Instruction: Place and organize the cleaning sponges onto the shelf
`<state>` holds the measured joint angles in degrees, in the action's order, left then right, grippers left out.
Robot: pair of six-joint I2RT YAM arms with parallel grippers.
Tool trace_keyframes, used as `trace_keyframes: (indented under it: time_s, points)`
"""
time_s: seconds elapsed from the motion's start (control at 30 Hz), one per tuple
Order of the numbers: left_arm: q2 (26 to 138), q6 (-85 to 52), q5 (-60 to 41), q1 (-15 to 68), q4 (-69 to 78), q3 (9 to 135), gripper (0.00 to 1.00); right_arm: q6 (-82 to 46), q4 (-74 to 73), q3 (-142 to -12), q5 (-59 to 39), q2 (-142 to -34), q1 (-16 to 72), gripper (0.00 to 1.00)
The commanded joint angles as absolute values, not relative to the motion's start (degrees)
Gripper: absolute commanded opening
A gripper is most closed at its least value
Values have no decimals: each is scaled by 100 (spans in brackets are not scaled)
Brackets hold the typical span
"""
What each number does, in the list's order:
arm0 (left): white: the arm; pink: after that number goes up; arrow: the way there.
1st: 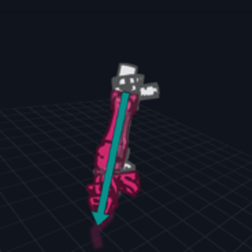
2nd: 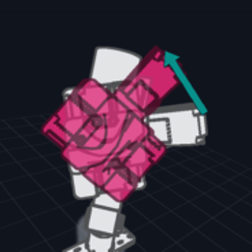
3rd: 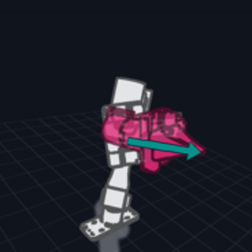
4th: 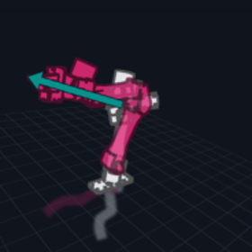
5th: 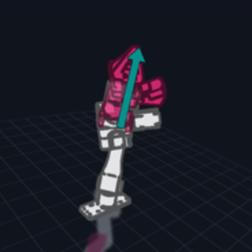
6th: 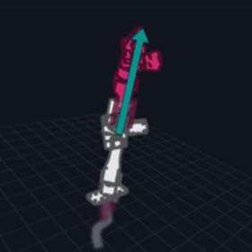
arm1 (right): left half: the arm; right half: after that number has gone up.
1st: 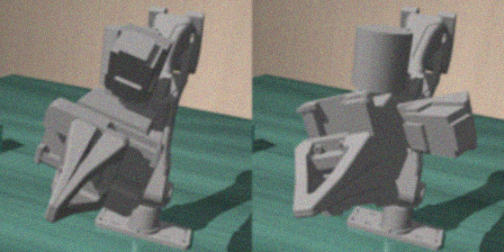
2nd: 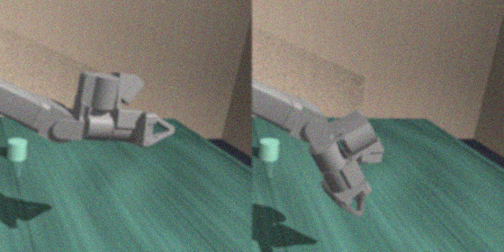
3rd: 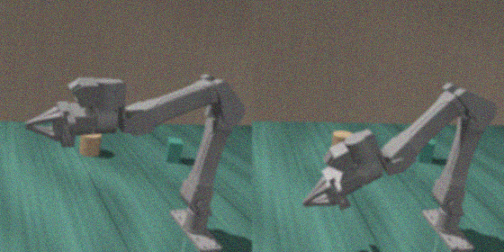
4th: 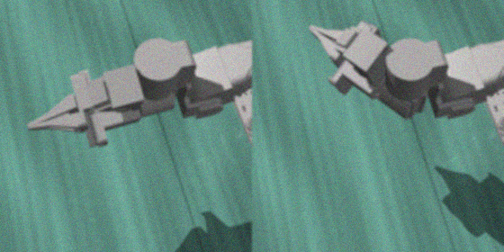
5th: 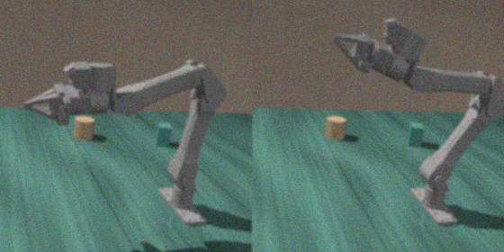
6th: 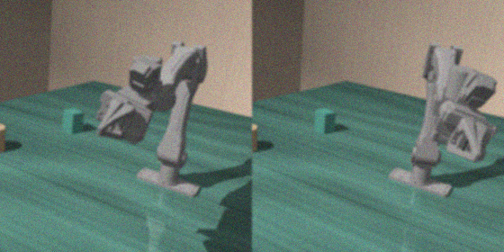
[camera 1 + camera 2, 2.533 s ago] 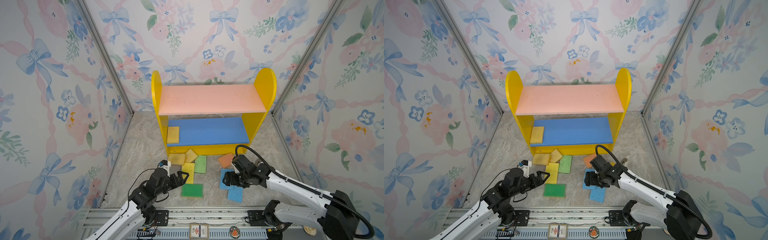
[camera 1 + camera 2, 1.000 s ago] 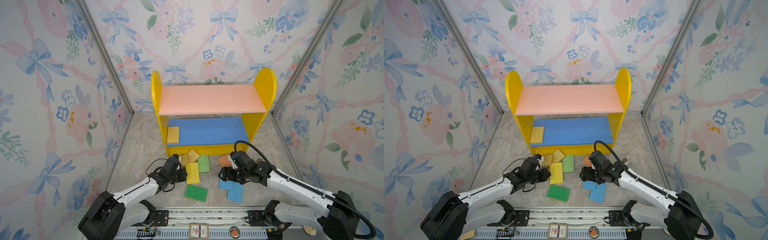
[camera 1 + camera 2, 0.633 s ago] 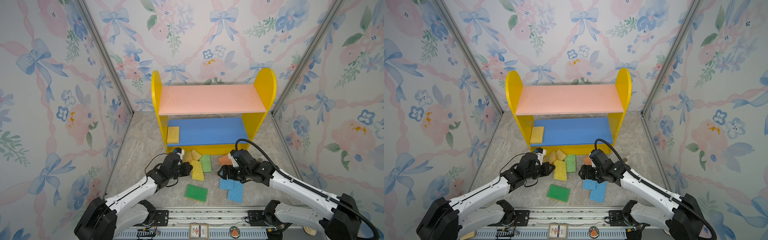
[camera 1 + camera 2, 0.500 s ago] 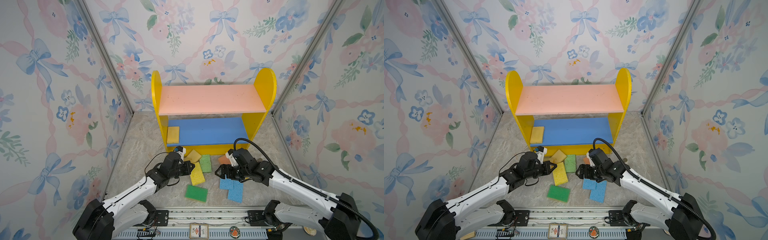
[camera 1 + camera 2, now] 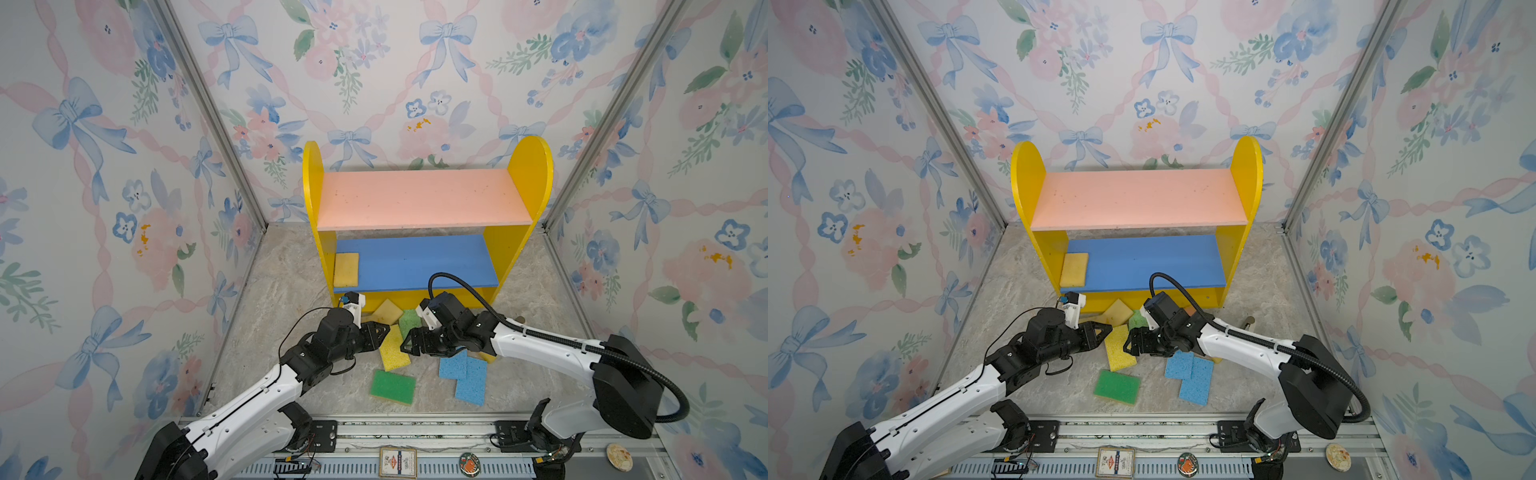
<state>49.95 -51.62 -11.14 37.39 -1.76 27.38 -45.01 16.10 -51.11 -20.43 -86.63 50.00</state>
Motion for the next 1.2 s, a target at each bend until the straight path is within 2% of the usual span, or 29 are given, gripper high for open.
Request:
trace_keyframes:
  time_s: [0.0, 0.17, 0.27, 0.4, 0.6, 0.7, 0.87, 0.97, 1.03, 1.07, 1.17]
  points:
    - [4777, -5142, -1023, 3640, -414, 2569, 34, -4519, 1154, -5275, -2232, -9113, 5065, 77]
    - [4542, -5111, -1172, 3392, -532, 2430, 37, -4462, 998, -5506, -2246, -9789, 5126, 74]
    - [4416, -5098, -1225, 3282, -601, 2353, 37, -4571, 635, -5446, -2323, -10011, 5126, 67]
    - [4307, -5080, -1300, 3144, -648, 2228, 37, -4731, 98, -5358, -2475, -10233, 5126, 52]
    - [4262, -5066, -1327, 3063, -633, 2136, 38, -4789, -195, -5207, -2454, -10087, 5139, 17]
    - [4270, -5047, -1320, 3039, -633, 2169, 39, -4635, -28, -5201, -2389, -9756, 5118, 9]
    - [4247, -4935, -1382, 2987, -625, 2384, 57, -4340, 500, -5232, -2327, -8921, 4976, 7]
    - [4253, -4792, -1669, 2861, -531, 2596, 75, -4027, 1026, -5366, -2462, -8379, 4779, 7]
    - [4276, -4691, -2045, 2759, -323, 2736, 95, -3819, 1408, -5516, -2732, -8025, 4600, 7]
    - [4291, -4689, -2262, 2730, -144, 2778, 98, -3715, 1545, -5587, -2849, -7898, 4521, 7]
    - [4408, -4875, -2955, 2657, 527, 2899, 98, -3390, 1988, -5842, -3396, -7548, 4267, 7]
